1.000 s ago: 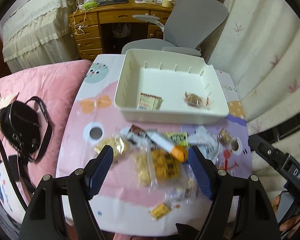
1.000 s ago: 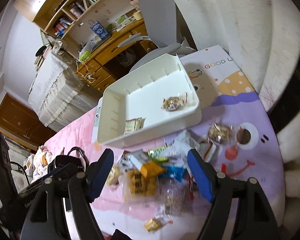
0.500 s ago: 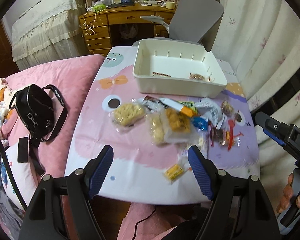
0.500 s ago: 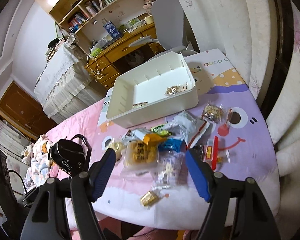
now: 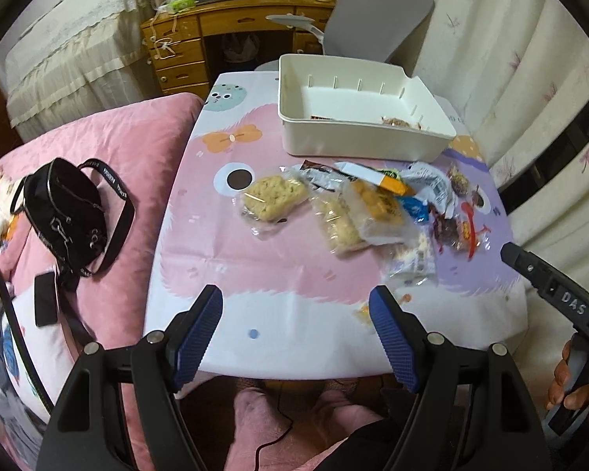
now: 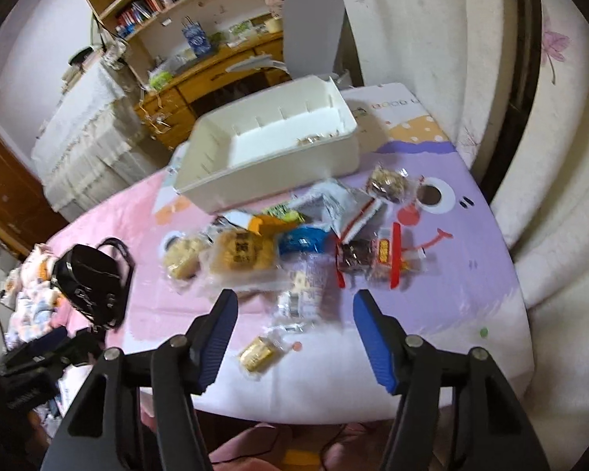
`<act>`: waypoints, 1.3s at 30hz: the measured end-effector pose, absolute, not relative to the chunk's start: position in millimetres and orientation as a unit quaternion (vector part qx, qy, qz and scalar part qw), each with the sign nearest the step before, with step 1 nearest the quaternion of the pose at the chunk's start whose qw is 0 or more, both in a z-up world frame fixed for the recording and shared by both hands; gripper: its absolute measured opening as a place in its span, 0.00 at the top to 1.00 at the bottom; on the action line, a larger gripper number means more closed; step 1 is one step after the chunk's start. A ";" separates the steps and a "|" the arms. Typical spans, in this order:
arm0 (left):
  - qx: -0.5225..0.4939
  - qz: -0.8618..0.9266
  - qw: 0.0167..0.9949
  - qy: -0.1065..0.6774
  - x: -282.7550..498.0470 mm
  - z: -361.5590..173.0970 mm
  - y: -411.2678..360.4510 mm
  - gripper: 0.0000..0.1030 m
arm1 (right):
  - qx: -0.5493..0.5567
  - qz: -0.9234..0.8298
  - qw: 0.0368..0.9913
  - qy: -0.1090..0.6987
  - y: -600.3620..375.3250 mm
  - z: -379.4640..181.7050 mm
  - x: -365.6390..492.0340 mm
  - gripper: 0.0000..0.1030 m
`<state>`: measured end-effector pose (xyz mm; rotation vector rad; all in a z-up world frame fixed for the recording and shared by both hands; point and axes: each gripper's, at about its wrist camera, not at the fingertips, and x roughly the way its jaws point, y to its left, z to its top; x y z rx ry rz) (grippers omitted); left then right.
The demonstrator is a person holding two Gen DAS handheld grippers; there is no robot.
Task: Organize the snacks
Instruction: 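Withdraw both tools from the tray back over the snack pile, then grasp the cracker bag with the left gripper while the right grasps the yellow candy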
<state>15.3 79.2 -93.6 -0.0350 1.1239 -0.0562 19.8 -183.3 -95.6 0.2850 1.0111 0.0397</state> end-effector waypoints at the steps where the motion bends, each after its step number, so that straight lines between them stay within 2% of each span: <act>1: -0.011 -0.033 0.843 0.537 17.3 -95.5 87.2 0.26 | 0.133 0.007 0.861 0.491 -178.0 -101.8 18.2 0.40; 9: 0.023 -0.093 0.829 0.551 37.9 -104.8 133.8 0.26 | 0.172 -0.064 0.826 0.533 -139.7 -134.0 5.9 0.40; 15: 0.054 -0.163 0.820 0.546 50.3 -112.4 155.4 0.21 | 0.203 -0.107 0.812 0.536 -96.9 -148.2 -13.4 0.40; 29: 0.137 -0.253 0.817 0.500 68.1 -146.2 143.2 0.20 | 0.219 -0.169 0.847 0.453 -43.3 -167.4 -46.1 0.40; 39: 0.197 -0.253 0.792 0.520 112.9 -175.9 112.2 0.20 | 0.214 -0.187 0.857 0.429 -48.1 -204.1 -25.5 0.40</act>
